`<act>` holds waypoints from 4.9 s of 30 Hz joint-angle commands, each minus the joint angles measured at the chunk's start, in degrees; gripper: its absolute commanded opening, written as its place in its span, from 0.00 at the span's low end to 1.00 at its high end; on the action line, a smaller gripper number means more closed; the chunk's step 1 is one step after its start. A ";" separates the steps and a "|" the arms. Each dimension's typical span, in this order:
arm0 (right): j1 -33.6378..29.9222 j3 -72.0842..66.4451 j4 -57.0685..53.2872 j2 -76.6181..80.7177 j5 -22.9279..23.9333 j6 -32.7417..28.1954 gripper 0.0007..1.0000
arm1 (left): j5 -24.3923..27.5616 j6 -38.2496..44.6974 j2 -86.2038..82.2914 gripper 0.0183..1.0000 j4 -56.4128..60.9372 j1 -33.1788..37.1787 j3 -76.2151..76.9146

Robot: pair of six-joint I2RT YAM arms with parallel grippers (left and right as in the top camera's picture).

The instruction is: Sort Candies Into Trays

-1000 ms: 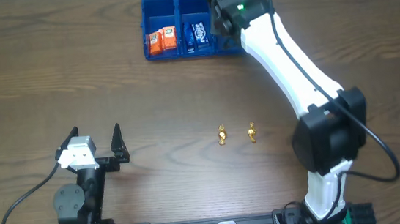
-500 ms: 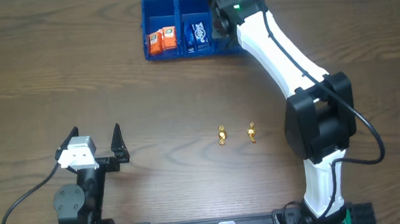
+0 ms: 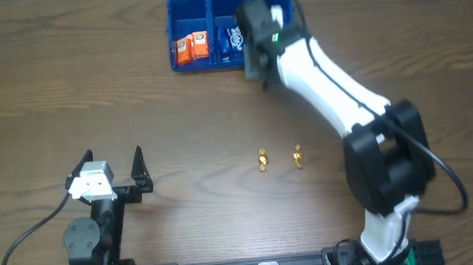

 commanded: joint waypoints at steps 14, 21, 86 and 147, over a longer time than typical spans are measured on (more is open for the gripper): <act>13.51 -30.03 0.98 -11.91 -7.06 15.47 0.53 | 0.74 0.20 -0.35 1.00 -2.14 0.22 -0.98; 13.51 -30.25 2.19 -9.40 -7.06 15.65 0.53 | 0.74 0.20 -0.35 1.00 -2.14 0.22 -0.98; -3.61 8.22 0.74 -0.94 5.03 -5.22 0.54 | 0.74 0.20 -0.35 1.00 -2.14 0.22 -0.98; -1.18 -5.68 -3.50 -15.47 -0.85 -1.57 0.18 | 0.74 0.20 -0.35 1.00 -2.14 0.22 -0.98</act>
